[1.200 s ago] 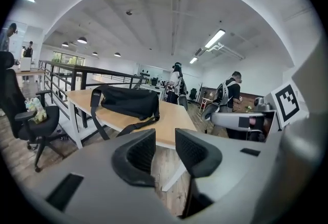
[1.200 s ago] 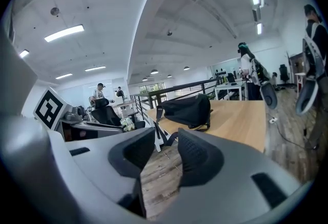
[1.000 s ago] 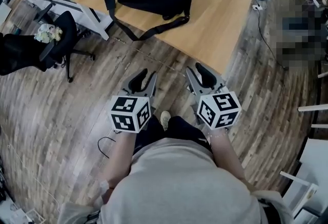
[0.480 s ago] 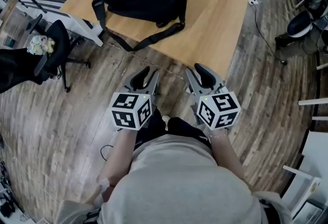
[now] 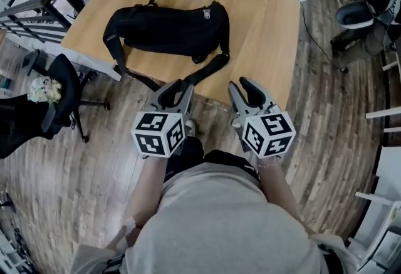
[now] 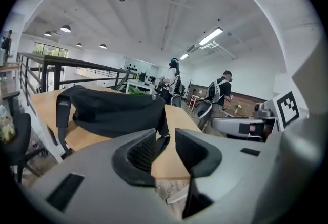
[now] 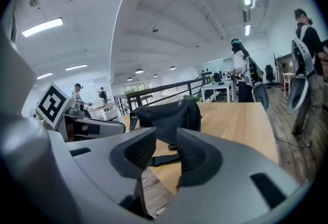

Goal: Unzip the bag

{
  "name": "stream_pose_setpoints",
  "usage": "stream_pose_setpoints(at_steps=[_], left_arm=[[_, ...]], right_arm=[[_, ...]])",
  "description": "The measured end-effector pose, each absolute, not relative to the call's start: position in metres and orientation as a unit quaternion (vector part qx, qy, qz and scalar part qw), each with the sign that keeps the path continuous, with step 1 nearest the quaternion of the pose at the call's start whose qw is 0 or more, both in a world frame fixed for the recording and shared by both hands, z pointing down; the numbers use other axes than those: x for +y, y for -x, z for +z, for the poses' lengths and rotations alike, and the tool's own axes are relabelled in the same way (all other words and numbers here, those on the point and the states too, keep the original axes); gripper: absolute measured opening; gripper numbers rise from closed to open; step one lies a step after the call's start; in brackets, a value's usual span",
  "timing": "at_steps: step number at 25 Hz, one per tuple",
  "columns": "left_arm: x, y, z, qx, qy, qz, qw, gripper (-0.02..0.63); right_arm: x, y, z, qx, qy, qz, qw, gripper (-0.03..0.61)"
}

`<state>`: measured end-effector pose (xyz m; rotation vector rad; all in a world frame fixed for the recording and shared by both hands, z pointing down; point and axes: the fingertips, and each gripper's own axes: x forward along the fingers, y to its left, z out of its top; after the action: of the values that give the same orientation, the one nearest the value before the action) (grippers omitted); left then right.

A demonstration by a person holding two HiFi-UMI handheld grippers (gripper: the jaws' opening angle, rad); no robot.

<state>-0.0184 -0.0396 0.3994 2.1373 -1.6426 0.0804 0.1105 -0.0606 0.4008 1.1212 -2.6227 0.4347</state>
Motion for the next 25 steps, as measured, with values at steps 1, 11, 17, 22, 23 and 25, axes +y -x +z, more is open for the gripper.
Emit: stream_pose_setpoints(at_steps=[1,11,17,22,23,25], left_arm=[[-0.05,0.023,0.396,-0.589,-0.778,0.03,0.216,0.127],[-0.128,0.077,0.38,-0.552,-0.809,0.038,0.198,0.126],[-0.159,0.089,0.383,-0.53,-0.824,0.038,0.199,0.126],[-0.168,0.089,0.39,-0.515,-0.83,0.034,0.212,0.126],[-0.168,0.088,0.391,-0.513,-0.831,0.034,0.215,0.126],[-0.169,0.086,0.393,-0.51,-0.831,0.034,0.219,0.126]], right_arm=[[-0.069,-0.106,0.399,-0.899,-0.392,0.149,0.124,0.117],[-0.135,-0.052,0.385,-0.884,-0.433,0.148,0.097,0.117],[-0.159,-0.035,0.389,-0.875,-0.45,0.15,0.098,0.117],[-0.169,-0.034,0.39,-0.868,-0.46,0.15,0.106,0.117],[-0.17,-0.034,0.391,-0.868,-0.461,0.151,0.109,0.117],[-0.172,-0.034,0.392,-0.866,-0.461,0.154,0.112,0.117]])
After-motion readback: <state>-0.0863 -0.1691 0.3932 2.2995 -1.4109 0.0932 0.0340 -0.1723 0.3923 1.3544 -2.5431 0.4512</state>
